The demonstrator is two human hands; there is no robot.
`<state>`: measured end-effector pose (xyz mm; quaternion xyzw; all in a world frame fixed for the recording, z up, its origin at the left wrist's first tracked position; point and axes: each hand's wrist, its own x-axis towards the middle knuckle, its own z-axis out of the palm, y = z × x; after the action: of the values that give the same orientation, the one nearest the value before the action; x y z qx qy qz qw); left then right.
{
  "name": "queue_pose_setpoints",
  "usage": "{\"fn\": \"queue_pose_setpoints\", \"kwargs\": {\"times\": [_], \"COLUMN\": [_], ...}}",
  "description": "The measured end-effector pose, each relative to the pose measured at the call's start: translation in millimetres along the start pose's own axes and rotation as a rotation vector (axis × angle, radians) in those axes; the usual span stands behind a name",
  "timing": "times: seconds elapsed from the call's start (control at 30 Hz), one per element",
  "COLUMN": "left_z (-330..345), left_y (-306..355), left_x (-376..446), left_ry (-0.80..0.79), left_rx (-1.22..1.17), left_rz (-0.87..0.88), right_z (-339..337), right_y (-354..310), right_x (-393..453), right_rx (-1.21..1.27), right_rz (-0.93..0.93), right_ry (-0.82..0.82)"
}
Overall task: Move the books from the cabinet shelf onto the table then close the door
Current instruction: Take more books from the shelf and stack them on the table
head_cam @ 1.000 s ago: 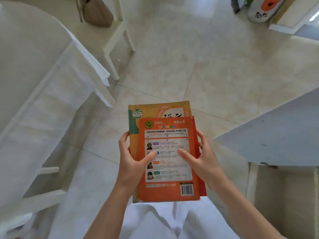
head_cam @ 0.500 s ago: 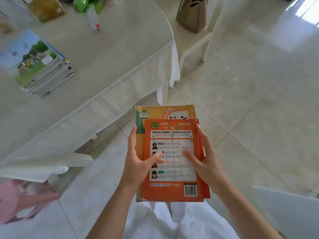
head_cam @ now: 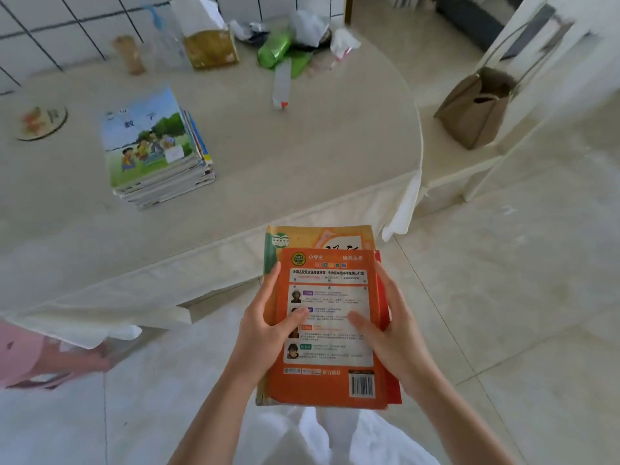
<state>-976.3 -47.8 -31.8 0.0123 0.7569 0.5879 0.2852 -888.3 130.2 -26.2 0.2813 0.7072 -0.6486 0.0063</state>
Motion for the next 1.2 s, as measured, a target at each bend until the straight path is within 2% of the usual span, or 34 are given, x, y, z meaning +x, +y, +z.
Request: {"fn": "queue_pose_setpoints", "kwargs": {"times": [0.17,0.43,0.63,0.83,0.9,1.07,1.2], "left_z": [11,-9,-41,-89,-102,-126,-130], "left_y": [28,55,72,91,95,102,104], "left_x": [37,97,156,224,244,287,302], "left_ry": [0.126,0.277,0.270,0.150,0.114,0.033,0.062], "left_rx": [-0.051,-0.173,-0.243,-0.342,-0.348,-0.301,-0.235], "left_rz": [0.004,0.003,-0.002,-0.033,-0.052,-0.036,-0.030], "right_z": [-13,-1,21,44,49,59,64], "right_y": [-32,-74,-105,-139,-149,-160,-143], "right_x": [61,147,218,294,315,347,356], "right_rx": [-0.017,-0.012,-0.034,-0.099,-0.094,-0.177,-0.224], "right_rz": [-0.038,0.042,0.142,0.222,0.250,0.123,-0.035], "right_ry": [-0.086,-0.168,-0.157,-0.161,-0.207,-0.288,-0.323]}}
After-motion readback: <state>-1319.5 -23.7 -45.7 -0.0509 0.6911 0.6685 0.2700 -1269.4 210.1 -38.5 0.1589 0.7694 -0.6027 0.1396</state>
